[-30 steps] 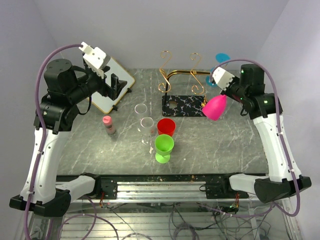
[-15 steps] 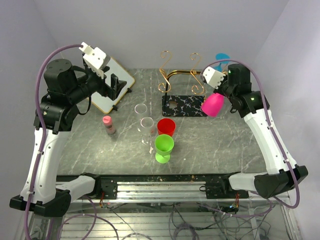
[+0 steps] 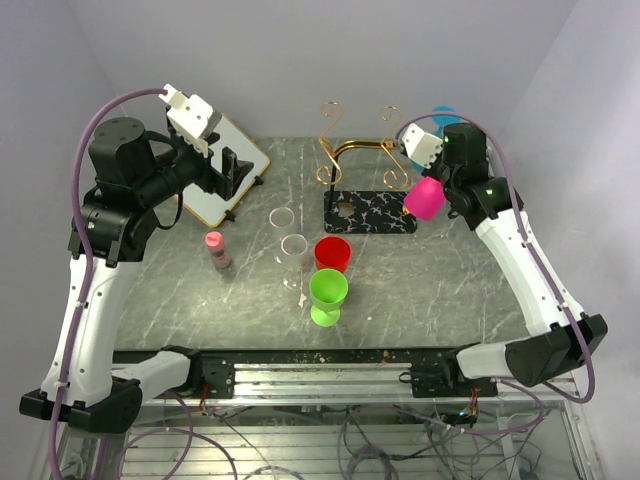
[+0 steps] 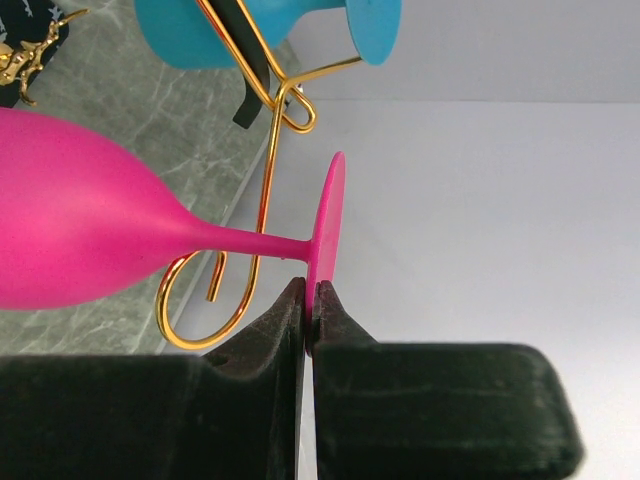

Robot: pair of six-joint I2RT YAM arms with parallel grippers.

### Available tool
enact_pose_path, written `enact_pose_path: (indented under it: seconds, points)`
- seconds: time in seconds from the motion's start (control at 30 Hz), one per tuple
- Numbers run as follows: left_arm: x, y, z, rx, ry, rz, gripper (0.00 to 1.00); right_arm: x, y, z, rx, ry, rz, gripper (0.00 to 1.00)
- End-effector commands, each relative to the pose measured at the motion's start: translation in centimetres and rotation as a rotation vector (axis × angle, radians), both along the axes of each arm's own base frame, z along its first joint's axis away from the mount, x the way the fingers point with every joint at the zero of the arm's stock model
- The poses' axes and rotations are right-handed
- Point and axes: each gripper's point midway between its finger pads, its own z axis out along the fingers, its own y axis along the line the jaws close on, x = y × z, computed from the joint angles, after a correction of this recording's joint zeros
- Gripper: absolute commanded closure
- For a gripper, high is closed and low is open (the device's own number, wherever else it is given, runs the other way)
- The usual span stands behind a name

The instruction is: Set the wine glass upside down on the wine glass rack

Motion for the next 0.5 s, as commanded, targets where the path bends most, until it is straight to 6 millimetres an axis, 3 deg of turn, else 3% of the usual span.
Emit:
enact_pose_path:
  seconds: [0.0, 0.47]
  points:
    - [0.2, 0.1, 0.2, 0.007, -0.014, 0.0, 0.08, 0.5, -0.7, 0.5, -0.007, -0.045, -0.061, 1.0]
    - [0.1, 0.0, 0.2, 0.012, -0.016, -0.009, 0.08, 0.7, -1.7, -0.2, -0.047, -0.038, -0.133, 1.0]
